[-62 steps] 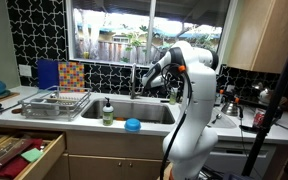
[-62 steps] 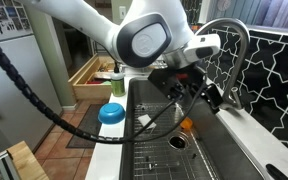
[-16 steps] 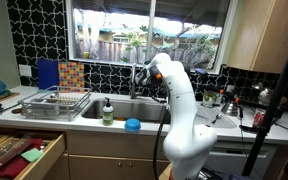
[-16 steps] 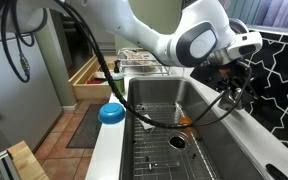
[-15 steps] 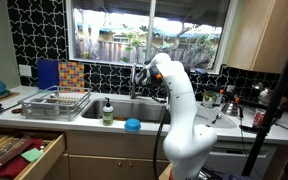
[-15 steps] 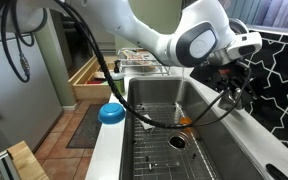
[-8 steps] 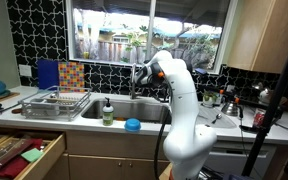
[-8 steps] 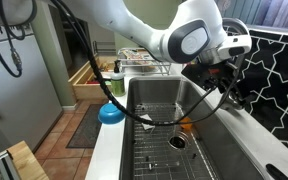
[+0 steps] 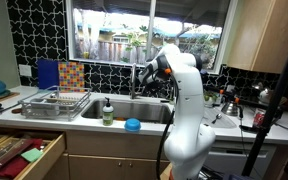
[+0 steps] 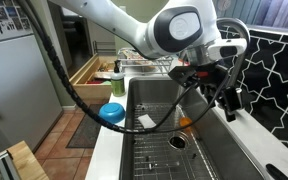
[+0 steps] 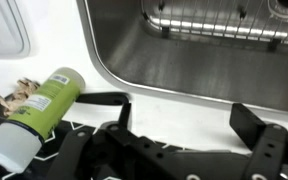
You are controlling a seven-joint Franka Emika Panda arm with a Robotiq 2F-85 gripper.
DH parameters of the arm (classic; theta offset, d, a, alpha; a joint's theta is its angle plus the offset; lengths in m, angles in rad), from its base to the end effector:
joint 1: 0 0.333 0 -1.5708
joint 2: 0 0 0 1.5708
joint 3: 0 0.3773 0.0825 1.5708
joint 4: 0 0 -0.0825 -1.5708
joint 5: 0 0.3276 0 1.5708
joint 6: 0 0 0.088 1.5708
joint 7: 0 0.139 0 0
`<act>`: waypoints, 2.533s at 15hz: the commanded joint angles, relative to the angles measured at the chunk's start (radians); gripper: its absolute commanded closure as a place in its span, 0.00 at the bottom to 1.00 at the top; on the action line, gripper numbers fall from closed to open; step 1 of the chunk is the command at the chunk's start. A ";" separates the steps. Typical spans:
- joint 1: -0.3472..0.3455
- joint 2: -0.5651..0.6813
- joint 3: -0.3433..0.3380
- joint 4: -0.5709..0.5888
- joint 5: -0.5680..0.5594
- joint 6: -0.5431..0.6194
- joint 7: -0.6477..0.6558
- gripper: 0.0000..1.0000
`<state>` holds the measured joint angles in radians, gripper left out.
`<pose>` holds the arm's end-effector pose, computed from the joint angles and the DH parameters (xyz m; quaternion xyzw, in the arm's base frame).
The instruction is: Move the blue bowl to the left and open the faucet then place the blue bowl under the running faucet and set it back down on the counter
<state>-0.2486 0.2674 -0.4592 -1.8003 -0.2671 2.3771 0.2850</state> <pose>0.4909 -0.3933 0.5035 0.8973 -0.3770 0.1241 0.1933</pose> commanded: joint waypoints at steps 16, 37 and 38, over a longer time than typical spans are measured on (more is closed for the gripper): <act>-0.005 -0.365 0.150 -0.294 -0.045 -0.381 -0.384 0.00; 0.116 -0.719 0.207 -0.644 -0.029 -0.385 -0.917 0.00; 0.126 -0.730 0.212 -0.666 -0.032 -0.365 -0.943 0.00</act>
<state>-0.1510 -0.4004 -0.2487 -2.3929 -0.2863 1.9711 -0.5823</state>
